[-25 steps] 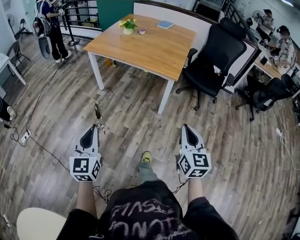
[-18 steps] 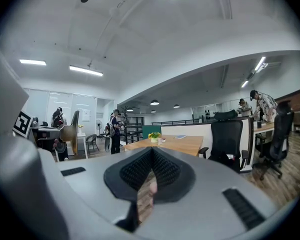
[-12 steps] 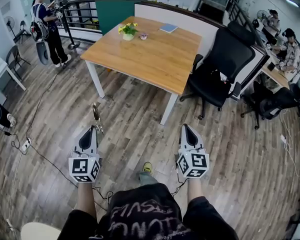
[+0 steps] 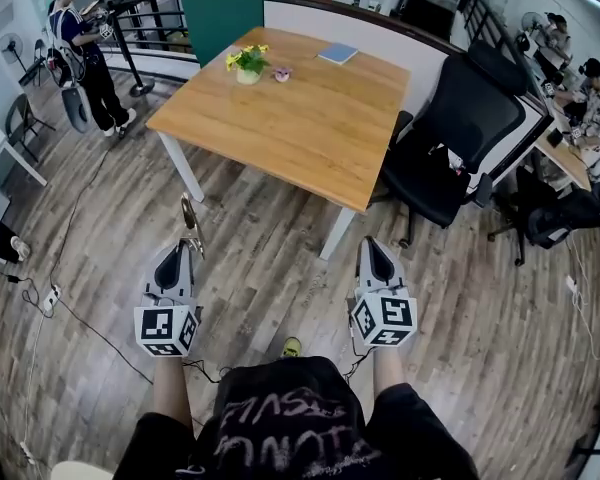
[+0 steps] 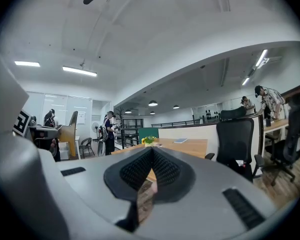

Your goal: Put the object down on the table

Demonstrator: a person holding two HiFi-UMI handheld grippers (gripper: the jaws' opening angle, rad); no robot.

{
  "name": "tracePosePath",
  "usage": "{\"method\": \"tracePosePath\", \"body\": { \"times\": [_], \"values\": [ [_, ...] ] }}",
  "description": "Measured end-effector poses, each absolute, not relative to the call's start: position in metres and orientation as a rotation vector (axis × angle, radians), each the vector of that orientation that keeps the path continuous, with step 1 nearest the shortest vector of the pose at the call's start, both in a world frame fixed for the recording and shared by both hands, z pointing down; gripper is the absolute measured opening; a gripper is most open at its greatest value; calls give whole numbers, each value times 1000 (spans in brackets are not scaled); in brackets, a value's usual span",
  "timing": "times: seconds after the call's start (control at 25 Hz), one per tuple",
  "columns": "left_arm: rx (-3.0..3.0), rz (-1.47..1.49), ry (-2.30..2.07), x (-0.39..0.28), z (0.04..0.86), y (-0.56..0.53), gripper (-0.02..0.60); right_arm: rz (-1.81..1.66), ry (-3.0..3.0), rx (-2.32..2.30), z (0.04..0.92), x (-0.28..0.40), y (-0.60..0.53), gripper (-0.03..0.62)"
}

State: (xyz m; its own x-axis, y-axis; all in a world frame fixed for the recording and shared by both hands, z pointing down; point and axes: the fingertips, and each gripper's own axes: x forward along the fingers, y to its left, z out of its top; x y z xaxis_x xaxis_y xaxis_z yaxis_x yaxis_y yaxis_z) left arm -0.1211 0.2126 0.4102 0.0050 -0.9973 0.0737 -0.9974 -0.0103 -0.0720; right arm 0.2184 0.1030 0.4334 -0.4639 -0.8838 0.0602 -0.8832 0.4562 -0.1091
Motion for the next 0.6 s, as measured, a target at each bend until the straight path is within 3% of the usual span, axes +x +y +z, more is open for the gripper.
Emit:
{"method": "tracePosePath", "body": {
  "times": [0.6],
  "values": [
    [2255,169,-2196,-134,419,101,15,-209,2690,-1577,450,194,-1,5]
  ]
}}
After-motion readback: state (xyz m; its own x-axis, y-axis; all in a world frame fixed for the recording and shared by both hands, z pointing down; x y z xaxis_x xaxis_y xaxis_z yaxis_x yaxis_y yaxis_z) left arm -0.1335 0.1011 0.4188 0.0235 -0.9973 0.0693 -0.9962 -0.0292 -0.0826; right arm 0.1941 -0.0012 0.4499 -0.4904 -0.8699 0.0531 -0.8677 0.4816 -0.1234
